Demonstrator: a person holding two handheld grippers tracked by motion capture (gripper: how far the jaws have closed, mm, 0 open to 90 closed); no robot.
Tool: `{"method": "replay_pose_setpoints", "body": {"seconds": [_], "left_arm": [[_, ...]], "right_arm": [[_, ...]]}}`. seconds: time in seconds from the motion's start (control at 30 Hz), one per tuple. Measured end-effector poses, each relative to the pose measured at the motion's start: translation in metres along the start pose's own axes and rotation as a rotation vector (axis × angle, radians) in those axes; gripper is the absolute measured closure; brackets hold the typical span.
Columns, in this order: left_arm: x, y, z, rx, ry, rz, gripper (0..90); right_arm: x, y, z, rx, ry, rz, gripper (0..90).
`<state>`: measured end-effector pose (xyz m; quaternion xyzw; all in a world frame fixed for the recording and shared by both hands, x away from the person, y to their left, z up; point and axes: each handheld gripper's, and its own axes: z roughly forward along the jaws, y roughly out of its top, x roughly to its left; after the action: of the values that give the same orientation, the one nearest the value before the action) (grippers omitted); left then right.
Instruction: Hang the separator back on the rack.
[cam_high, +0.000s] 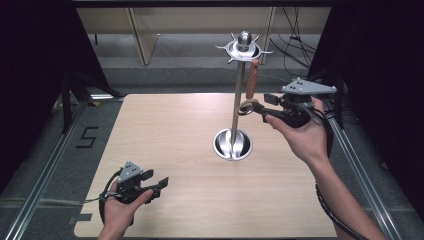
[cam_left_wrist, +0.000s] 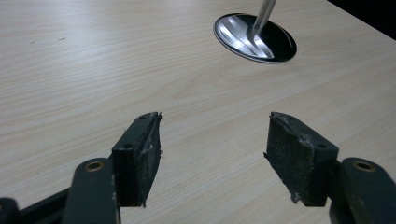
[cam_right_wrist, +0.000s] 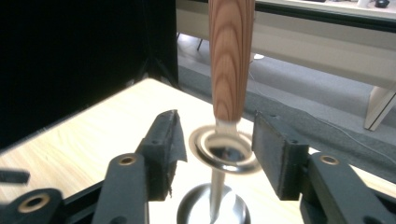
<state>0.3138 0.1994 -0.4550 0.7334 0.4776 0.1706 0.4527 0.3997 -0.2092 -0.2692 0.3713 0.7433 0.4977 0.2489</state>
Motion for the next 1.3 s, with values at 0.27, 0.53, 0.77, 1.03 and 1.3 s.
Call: {"method": "replay_pose_setpoints", "body": {"seconds": [0.27, 0.53, 0.77, 1.03, 1.3], "left_arm": [[0.000, -0.001, 0.001, 0.001, -0.003, 0.002, 34.7], [-0.001, -0.001, 0.004, 0.006, 0.001, -0.015, 34.6], [0.000, -0.002, 0.004, 0.014, 0.001, -0.002, 34.6], [-0.001, -0.003, 0.006, 0.019, 0.004, -0.017, 34.6], [0.001, -0.002, 0.005, 0.025, 0.002, -0.007, 34.6]], "right_arm": [[-0.018, -0.048, -0.026, 0.045, -0.009, -0.035, 50.2], [-0.036, -0.106, -0.044, 0.129, 0.000, 0.001, 50.2], [-0.053, -0.144, -0.051, 0.178, -0.005, 0.042, 50.2], [-0.068, -0.180, -0.053, 0.227, -0.024, 0.085, 50.2], [-0.082, -0.208, -0.053, 0.254, -0.042, 0.167, 50.7]]}}
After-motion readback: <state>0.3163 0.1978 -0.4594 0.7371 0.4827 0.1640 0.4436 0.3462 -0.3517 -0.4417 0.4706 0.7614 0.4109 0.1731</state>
